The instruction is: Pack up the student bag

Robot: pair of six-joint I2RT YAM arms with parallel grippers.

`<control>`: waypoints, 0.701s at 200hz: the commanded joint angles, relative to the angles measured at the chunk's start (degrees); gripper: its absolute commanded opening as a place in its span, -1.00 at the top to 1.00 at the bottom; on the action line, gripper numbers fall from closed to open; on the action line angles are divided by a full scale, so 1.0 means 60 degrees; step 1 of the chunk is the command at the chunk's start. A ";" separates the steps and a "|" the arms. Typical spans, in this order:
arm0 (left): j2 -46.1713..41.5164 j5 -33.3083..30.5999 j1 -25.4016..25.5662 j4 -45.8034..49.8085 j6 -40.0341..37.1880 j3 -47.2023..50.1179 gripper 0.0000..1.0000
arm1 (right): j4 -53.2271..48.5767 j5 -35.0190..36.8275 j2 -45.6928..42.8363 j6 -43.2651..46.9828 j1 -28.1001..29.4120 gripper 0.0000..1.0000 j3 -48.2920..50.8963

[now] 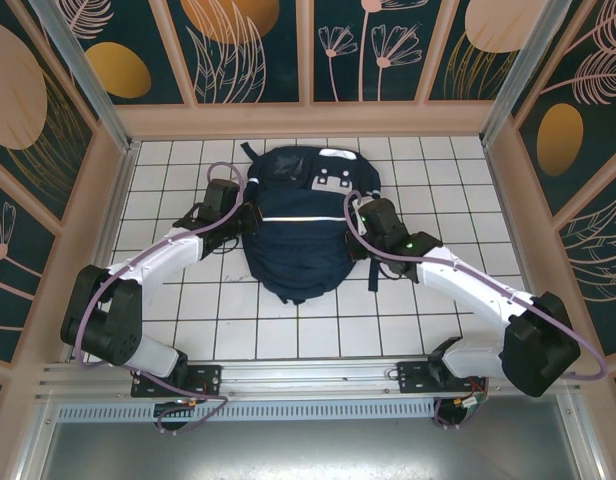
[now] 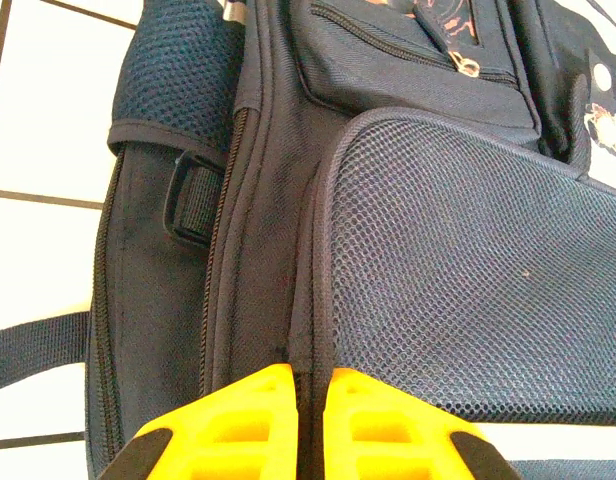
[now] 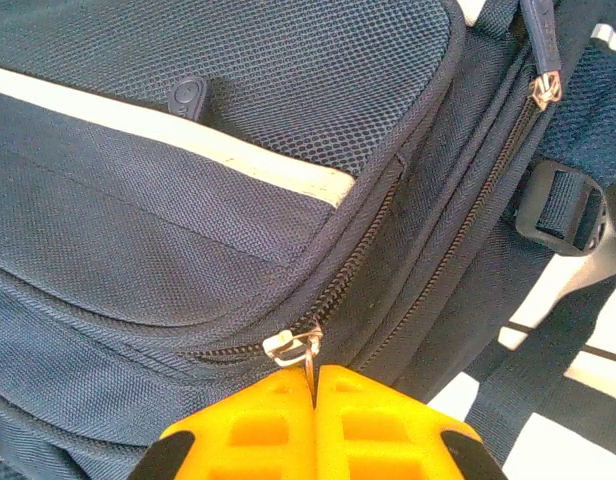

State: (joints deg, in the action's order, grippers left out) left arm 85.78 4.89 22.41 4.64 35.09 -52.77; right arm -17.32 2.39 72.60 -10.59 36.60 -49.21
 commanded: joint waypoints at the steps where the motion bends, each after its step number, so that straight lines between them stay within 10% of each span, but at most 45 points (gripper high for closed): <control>1: -0.0158 -0.1398 -0.0378 -0.0010 -0.1121 -0.0038 1.00 | -0.0058 -0.0062 0.0105 0.0671 -0.0801 1.00 -0.0343; 140: -0.0379 -0.0621 -0.0381 -0.0071 -0.2350 0.0189 1.00 | -0.1196 -0.0341 0.2333 0.4536 -0.2057 1.00 -0.2936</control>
State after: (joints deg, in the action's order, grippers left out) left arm 85.76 5.32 22.39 2.98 23.99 -52.66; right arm -24.21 -6.15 85.30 13.19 26.96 -62.61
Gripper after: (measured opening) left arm 0.100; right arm 0.052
